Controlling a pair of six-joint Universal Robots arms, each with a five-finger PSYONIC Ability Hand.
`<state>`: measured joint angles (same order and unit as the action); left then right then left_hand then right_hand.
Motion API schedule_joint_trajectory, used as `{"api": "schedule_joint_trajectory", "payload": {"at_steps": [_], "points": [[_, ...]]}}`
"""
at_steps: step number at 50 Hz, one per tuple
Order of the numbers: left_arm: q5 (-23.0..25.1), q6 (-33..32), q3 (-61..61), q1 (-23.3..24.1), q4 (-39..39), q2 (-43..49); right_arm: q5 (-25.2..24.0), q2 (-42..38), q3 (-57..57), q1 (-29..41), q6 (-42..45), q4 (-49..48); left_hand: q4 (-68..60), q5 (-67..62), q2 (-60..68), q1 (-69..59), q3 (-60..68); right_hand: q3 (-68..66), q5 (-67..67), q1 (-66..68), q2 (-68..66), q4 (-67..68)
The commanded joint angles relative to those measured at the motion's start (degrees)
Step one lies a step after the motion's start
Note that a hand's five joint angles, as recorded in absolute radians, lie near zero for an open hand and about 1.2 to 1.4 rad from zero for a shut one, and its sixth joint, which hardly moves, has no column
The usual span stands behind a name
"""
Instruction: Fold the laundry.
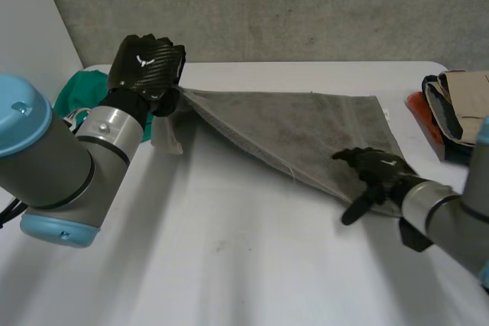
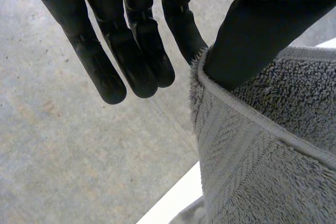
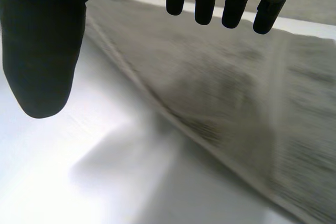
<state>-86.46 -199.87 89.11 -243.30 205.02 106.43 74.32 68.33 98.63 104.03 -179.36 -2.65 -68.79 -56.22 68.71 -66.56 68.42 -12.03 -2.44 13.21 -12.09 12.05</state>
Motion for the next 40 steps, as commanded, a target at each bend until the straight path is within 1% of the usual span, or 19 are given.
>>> {"api": "schedule_joint_trajectory", "payload": {"at_steps": [1, 4, 8, 9, 12, 13, 15, 16, 19, 20, 24, 26, 31, 32, 35, 36, 37, 39, 40], "points": [[-0.1, 0.8, -3.4, 1.4, -2.6, 0.0, 1.7, -6.4, -2.2, 4.9, -5.1, -10.2, -11.2, -13.8, 11.3, -13.4, 11.6, 2.0, 2.4, -3.2, 2.1, -2.1], [-0.2, 2.4, -4.8, 1.8, -3.7, -0.1, 5.5, -9.1, -4.6, 5.8, -4.9, -13.4, -11.2, -13.8, 11.3, -13.4, 11.6, -0.4, 0.0, -0.8, -0.3, 0.4], [-0.3, 4.9, -6.3, 1.8, -5.0, -0.8, 13.2, -11.8, -6.8, 5.3, -4.2, -15.3, -11.2, -13.8, 11.3, -13.4, 11.6, -12.3, -11.9, 11.2, -12.3, 12.3], [-0.3, 5.4, -6.4, 1.7, -5.2, -1.1, 16.6, -12.5, -7.9, 5.1, -3.9, -16.1, -11.2, -13.8, 11.3, -13.4, 11.6, -19.5, -19.1, 18.3, -19.5, 19.5], [-0.2, 6.2, -6.7, 1.3, -5.7, -1.9, 20.1, -12.6, -8.5, 3.5, -2.0, -17.1, -11.2, -13.8, 11.3, -13.4, 11.6, -29.1, -28.7, 28.0, -29.1, 29.1], [-0.2, 6.2, -6.7, 1.3, -5.8, -2.0, 20.2, -12.5, -8.5, 2.7, -1.0, -17.1, -11.2, -13.8, 11.3, -13.4, 11.6, -31.7, -31.3, 30.5, -31.6, 31.6], [-0.2, 6.2, -6.5, 0.8, -5.9, -2.2, 19.7, -12.3, -8.5, 0.3, 1.6, -17.0, -11.2, -13.8, 11.3, -13.4, 11.6, -38.7, -38.3, 37.5, -38.7, 38.7], [-0.2, 6.2, -6.3, 0.6, -5.9, -2.3, 18.9, -11.8, -7.9, -2.6, 4.6, -16.7, -11.2, -13.8, 11.3, -13.4, 11.6, -46.6, -46.2, 45.4, -46.5, 46.6], [-0.2, 6.3, -5.8, -0.2, -6.3, -2.5, 16.5, -11.2, -7.5, -6.0, 9.1, -16.3, -11.2, -13.8, 11.3, -13.4, 11.6, -60.9, -60.5, 59.7, -60.9, 60.9], [-0.2, 6.3, -5.7, -0.5, -6.4, -2.5, 14.7, -10.9, -7.4, -7.6, 12.0, -16.1, -11.2, -13.8, 11.3, -13.4, 11.6, -67.9, -67.5, 66.7, -67.8, 67.9], [0.0, 6.3, -4.6, -1.6, -7.3, -2.5, 10.7, -10.5, -7.1, -9.1, 16.4, -14.6, -11.2, -13.8, 11.3, -13.4, 11.6, -68.0, -67.6, 66.8, -67.9, 67.9], [0.0, 6.2, -3.7, -1.7, -7.9, -2.5, 9.6, -9.4, -7.1, -9.2, 17.0, -13.3, -11.2, -13.8, 11.3, -13.4, 11.6, -68.0, -67.6, 66.8, -67.9, 67.9], [0.1, 5.6, -1.3, -1.8, -11.3, -3.9, 7.1, -1.8, -8.5, -9.5, 19.2, -4.9, -11.2, -13.8, 11.3, -13.4, 11.6, -68.0, -67.6, 66.8, -67.9, 67.9], [0.1, 5.5, -1.0, -1.9, -12.4, -4.6, 5.9, 1.4, -9.4, -9.8, 21.2, -0.8, -11.2, -13.8, 11.3, -13.4, 11.6, -68.0, -67.6, 66.8, -67.9, 67.9], [0.2, 4.8, 0.5, -2.9, -18.2, -7.8, 4.1, 6.2, -12.2, -11.0, 26.2, 5.9, -11.2, -13.8, 11.3, -13.4, 11.6, -68.0, -67.6, 66.8, -67.9, 67.9], [0.2, 4.6, 0.8, -3.3, -19.9, -8.9, 2.9, 9.0, -14.2, -12.5, 30.3, 11.5, -11.2, -13.8, 11.3, -13.4, 11.6, -68.0, -67.6, 66.8, -67.9, 67.9], [0.3, 3.7, 1.2, -4.2, -23.4, -11.2, 2.3, 10.2, -15.0, -13.3, 32.6, 14.3, -11.2, -13.8, 11.3, -13.4, 11.6, -68.0, -67.6, 66.8, -67.9, 67.9], [0.3, 2.5, 1.2, -5.2, -27.1, -13.9, 1.1, 12.4, -17.1, -15.0, 37.0, 20.3, -11.2, -13.8, 11.3, -13.4, 11.6, -68.0, -67.6, 66.8, -67.9, 67.9], [0.4, 1.9, 1.2, -5.6, -28.3, -14.8, 0.5, 14.3, -19.4, -16.1, 41.3, 26.1, -11.2, -13.8, 11.3, -13.4, 11.6, -68.0, -67.6, 66.8, -67.9, 67.9]]}}
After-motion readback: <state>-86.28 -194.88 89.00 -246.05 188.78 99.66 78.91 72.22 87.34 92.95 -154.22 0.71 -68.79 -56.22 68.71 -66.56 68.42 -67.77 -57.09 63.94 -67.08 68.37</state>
